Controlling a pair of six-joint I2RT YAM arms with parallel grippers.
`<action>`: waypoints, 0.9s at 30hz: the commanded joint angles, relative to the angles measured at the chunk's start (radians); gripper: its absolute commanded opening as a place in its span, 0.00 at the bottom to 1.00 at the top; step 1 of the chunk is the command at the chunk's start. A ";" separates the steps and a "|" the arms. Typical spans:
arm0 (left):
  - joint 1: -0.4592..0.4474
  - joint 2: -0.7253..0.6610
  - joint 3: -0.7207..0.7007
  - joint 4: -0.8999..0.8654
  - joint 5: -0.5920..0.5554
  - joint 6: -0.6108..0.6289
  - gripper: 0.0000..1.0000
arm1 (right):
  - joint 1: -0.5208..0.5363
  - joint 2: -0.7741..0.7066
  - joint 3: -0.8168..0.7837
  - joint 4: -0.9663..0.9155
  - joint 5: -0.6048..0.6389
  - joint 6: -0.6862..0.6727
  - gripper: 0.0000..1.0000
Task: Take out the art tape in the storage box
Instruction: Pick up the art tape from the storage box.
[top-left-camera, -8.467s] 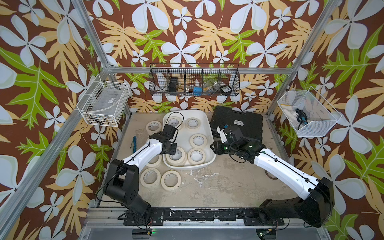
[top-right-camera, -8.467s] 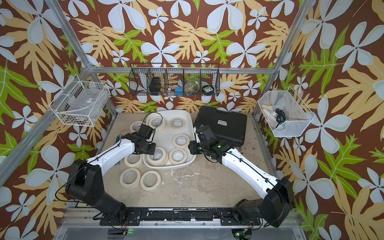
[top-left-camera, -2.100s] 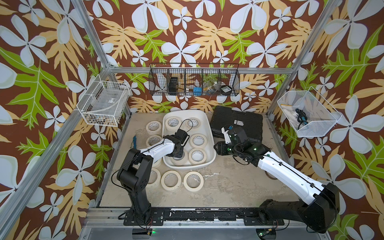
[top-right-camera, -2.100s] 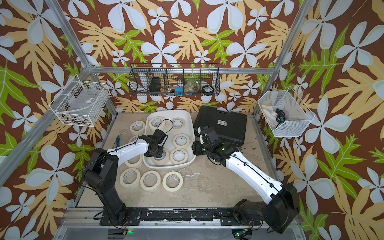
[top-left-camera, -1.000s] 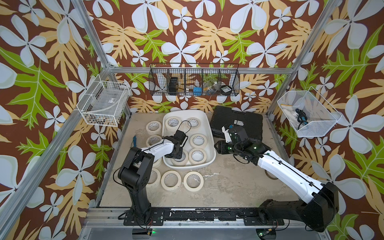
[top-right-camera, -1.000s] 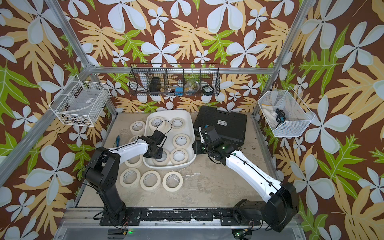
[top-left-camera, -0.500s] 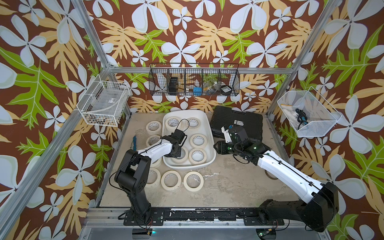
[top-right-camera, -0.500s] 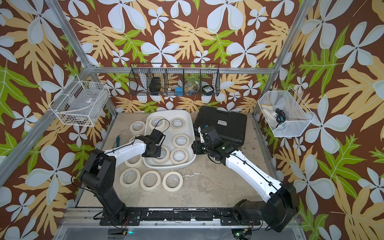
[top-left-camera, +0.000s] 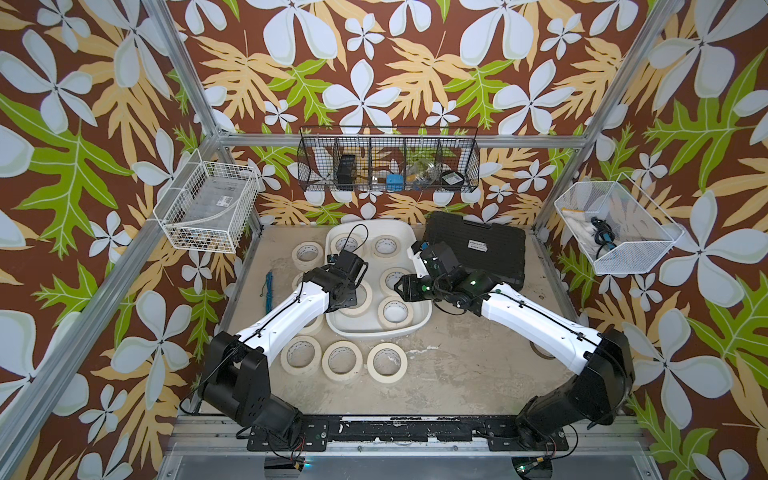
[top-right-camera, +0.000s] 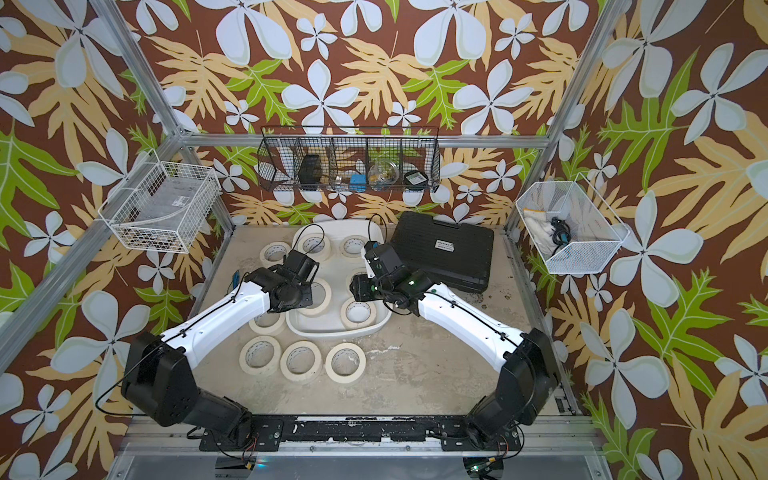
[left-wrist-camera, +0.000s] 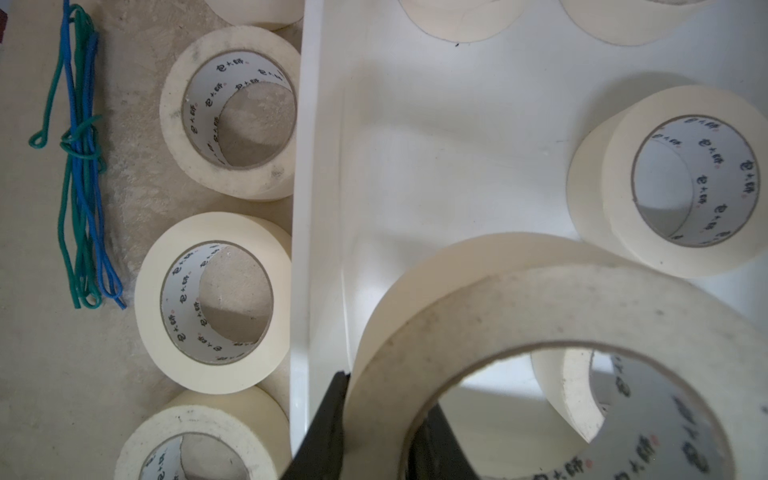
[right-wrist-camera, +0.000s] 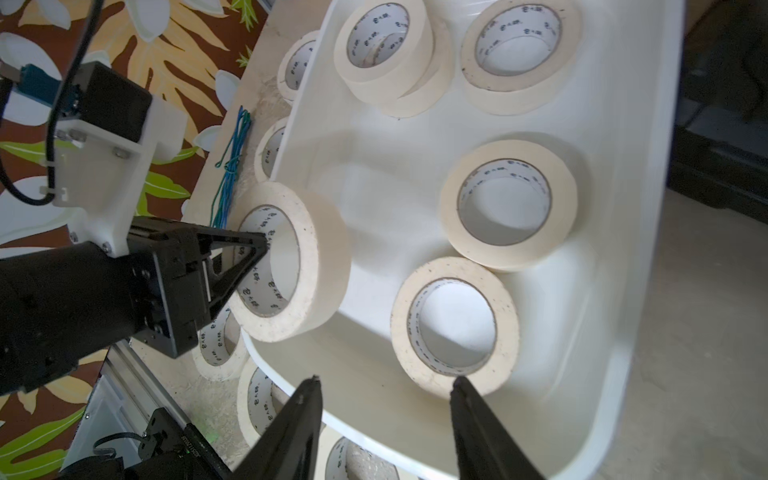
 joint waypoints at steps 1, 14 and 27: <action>-0.015 -0.024 -0.001 -0.023 0.024 -0.058 0.13 | 0.027 0.063 0.058 0.012 0.035 0.012 0.53; -0.070 -0.046 0.002 -0.043 -0.019 -0.089 0.12 | 0.109 0.265 0.236 -0.056 0.128 -0.003 0.51; -0.087 -0.042 -0.005 -0.041 -0.013 -0.097 0.12 | 0.138 0.361 0.302 -0.107 0.236 -0.027 0.41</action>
